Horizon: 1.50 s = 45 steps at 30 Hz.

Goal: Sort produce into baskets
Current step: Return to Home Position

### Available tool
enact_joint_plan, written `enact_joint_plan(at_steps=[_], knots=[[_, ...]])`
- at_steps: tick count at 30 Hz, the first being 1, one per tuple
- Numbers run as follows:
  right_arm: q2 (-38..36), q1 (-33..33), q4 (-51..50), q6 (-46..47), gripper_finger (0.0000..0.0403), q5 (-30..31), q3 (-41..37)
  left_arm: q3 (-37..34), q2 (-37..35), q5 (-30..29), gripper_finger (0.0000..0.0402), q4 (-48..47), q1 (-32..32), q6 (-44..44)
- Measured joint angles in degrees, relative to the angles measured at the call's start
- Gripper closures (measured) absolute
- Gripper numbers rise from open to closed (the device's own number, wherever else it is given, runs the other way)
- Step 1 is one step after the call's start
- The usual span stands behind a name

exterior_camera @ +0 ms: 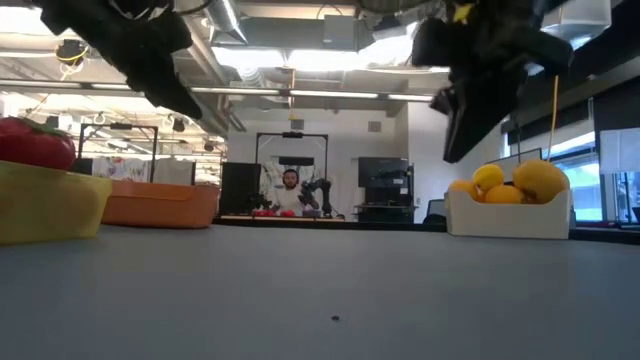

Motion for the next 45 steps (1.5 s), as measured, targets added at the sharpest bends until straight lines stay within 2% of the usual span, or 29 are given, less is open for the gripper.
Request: enact_joint_plan(at_steps=[4,7,14,19,24,32,37,40,45], knots=[[-7.04,-3.55,6.51,0.50,0.0385,-4.74,-6.20,-3.94,-2.50,4.69,0.0325,4.25,0.06,0.39],[-13.74,-5.73,12.59,0.50,0.0397,-5.14,-10.53,-7.40,-4.61,6.99,0.0334,7.73,0.04,-0.06],[-27.48,-11.57,26.58,2.06,0.0393,-3.99,-21.38,-12.53,-13.44,7.36,0.0355,10.97,0.04,-0.83],[-33.38,-15.08,35.14,3.69,0.0394,-4.68,-26.72,-15.66,-20.06,7.79,0.0371,17.22,-0.01,-3.48],[-35.78,-17.43,40.94,3.98,0.0400,-7.42,-29.45,-19.62,-24.90,7.86,0.0386,22.11,0.36,-2.12],[-35.59,-21.30,45.20,5.28,0.0400,-9.97,-32.06,-24.70,-30.28,8.24,0.0399,21.98,1.09,-5.25],[-35.59,-22.00,48.61,7.81,0.0398,-9.32,-32.10,-29.35,-34.70,2.17,0.0399,22.62,1.09,-9.50],[-35.59,-21.94,49.88,9.51,0.0398,-8.62,-32.10,-31.84,-37.32,1.88,0.0400,25.26,1.09,-9.56],[-36.16,-21.89,50.78,14.04,0.0398,-9.16,-32.08,-33.26,-42.58,1.29,0.0398,24.37,1.09,-10.54]])
